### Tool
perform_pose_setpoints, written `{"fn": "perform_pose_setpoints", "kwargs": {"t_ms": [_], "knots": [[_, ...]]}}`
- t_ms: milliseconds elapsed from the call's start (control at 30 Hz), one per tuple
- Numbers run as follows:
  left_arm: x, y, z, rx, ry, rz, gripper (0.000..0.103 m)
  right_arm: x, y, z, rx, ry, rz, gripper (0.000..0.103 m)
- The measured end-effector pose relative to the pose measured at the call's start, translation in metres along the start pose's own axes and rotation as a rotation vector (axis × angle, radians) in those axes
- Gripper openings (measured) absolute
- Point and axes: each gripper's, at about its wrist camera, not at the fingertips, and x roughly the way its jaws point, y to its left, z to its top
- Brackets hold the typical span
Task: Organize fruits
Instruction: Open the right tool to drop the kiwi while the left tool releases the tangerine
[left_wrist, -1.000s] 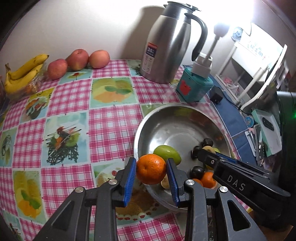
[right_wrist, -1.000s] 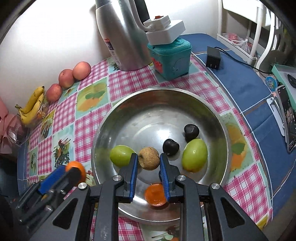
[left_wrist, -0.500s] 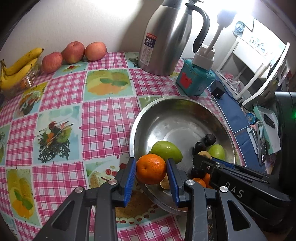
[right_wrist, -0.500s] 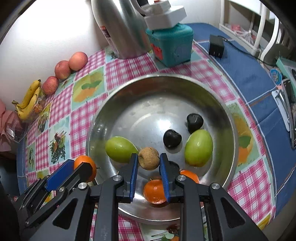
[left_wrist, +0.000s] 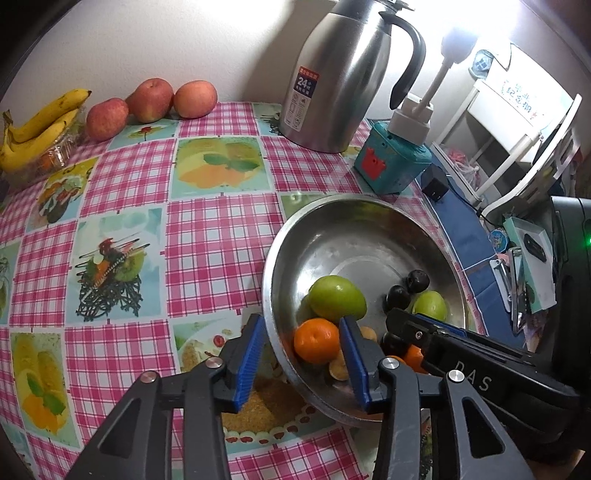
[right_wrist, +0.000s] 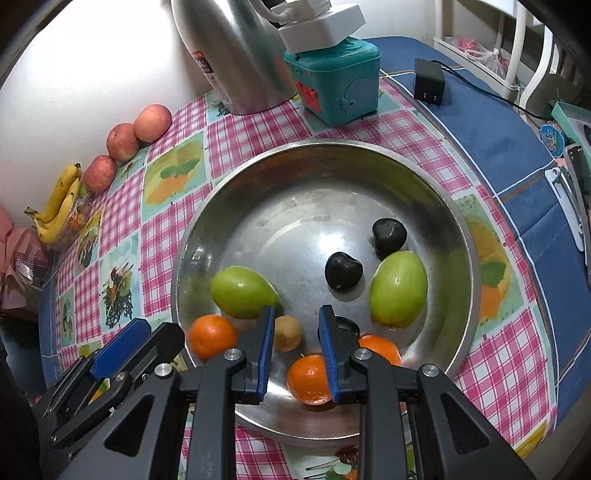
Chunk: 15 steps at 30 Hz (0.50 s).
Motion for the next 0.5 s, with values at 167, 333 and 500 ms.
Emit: {"fn": "perform_pose_setpoints", "kwargs": {"t_ms": [167, 333, 500], "knots": [[-0.007, 0.014, -0.001, -0.028, -0.006, 0.055, 0.058, -0.003, 0.003, -0.002, -0.009, -0.004, 0.004, 0.025], [-0.011, 0.045, -0.006, -0.087, -0.014, 0.193, 0.071, -0.004, 0.007, -0.005, -0.019, -0.002, 0.008, 0.025], [-0.014, 0.069, -0.011, -0.117, -0.033, 0.313, 0.098, -0.006, 0.019, -0.011, -0.059, -0.011, -0.001, 0.028]]}}
